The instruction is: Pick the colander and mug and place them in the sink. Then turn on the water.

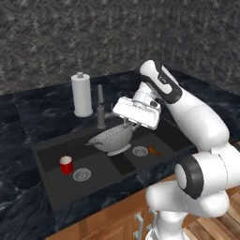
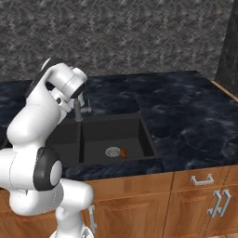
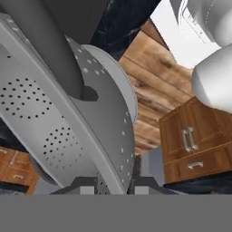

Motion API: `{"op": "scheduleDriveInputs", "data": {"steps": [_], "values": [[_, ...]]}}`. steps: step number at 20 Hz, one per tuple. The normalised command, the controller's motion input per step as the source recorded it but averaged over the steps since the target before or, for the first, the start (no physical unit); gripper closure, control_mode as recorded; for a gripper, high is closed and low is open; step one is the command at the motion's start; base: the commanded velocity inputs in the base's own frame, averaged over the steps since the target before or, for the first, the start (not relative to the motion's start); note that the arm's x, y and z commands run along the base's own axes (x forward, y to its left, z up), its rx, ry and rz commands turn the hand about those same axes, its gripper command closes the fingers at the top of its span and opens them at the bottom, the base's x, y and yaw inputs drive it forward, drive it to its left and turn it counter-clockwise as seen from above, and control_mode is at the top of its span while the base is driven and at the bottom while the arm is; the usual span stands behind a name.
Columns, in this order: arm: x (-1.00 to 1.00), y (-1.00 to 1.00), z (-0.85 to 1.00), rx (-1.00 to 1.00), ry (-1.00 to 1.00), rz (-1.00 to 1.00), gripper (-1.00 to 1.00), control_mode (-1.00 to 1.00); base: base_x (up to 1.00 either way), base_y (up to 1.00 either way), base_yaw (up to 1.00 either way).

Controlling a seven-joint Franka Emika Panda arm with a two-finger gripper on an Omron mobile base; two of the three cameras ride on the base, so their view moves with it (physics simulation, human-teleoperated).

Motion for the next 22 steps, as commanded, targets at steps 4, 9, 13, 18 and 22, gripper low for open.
{"op": "scheduleDriveInputs", "data": {"steps": [4,9,13,18,22], "values": [[-0.29,0.0,-0.16,-0.13,-0.1,0.01,1.0,-1.0,0.0,0.0,0.0],[-0.46,-0.05,-0.25,-0.03,-0.25,0.0,1.0,-1.0,0.0,0.0,0.0],[-0.15,0.02,-0.4,0.02,-0.15,-0.02,1.0,-1.0,0.0,0.0,0.0],[0.13,0.21,-0.32,-0.01,-0.07,-0.07,1.0,-1.0,0.0,0.0,0.0],[0.41,0.37,-0.13,-0.06,0.0,-0.12,1.0,-1.0,0.0,0.0,0.0]]}}
